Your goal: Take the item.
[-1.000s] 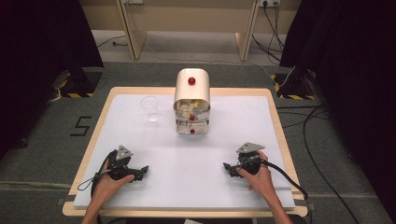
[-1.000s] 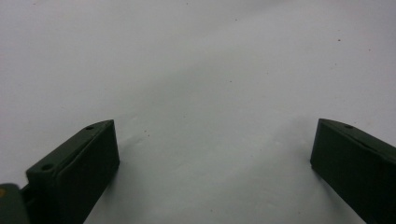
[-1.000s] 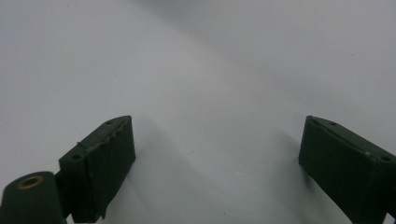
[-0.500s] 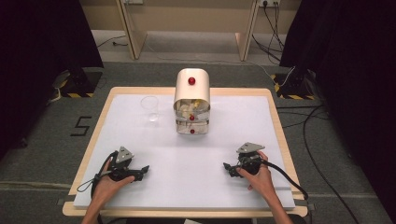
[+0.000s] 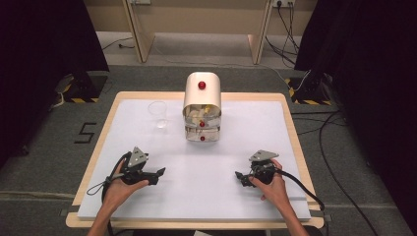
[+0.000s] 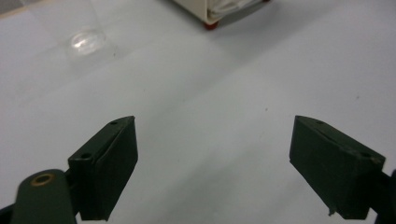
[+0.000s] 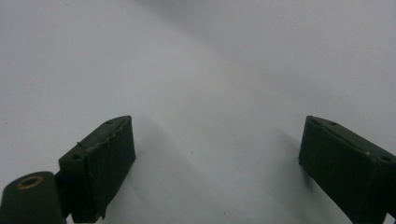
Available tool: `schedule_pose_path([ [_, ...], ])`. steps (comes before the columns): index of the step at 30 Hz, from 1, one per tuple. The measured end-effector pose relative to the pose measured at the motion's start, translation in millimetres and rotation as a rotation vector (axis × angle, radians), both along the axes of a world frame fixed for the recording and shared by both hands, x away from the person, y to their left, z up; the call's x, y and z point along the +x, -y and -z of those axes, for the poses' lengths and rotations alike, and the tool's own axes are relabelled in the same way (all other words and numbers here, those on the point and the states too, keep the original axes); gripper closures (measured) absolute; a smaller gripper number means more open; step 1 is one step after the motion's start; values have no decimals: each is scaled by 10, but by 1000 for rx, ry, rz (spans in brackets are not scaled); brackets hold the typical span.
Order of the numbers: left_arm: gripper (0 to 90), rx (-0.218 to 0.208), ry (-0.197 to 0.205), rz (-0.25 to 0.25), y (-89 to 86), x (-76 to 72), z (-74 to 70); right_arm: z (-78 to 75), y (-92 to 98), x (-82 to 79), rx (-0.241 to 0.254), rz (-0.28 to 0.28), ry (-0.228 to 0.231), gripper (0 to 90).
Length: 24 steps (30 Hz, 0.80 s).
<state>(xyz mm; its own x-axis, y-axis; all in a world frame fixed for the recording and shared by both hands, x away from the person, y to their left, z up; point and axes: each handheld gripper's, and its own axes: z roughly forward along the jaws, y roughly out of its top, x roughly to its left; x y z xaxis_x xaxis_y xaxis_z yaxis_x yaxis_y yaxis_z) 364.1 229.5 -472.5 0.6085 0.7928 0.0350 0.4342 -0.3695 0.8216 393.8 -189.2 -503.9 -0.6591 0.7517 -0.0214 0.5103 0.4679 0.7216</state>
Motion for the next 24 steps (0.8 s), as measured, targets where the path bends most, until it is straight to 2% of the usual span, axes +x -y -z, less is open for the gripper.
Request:
schedule_pose_path([
  [2,147,-37,11,27,41,38,-85,0,0,0,0,0,0,110],
  [5,146,-59,22,47,81,74,-157,1,0,0,-1,0,1,110],
  [13,146,-57,68,86,275,151,-341,2,-4,-5,0,2,0,110],
  [19,148,-12,98,116,426,204,-421,2,-4,-5,-1,2,1,110],
  [20,147,-7,117,117,454,215,-485,2,-4,-5,-1,2,2,110],
  [23,148,-26,131,126,487,221,-563,2,-4,-4,-1,3,0,109],
  [24,149,-34,150,134,541,232,-637,2,-4,-5,-1,2,1,110],
])
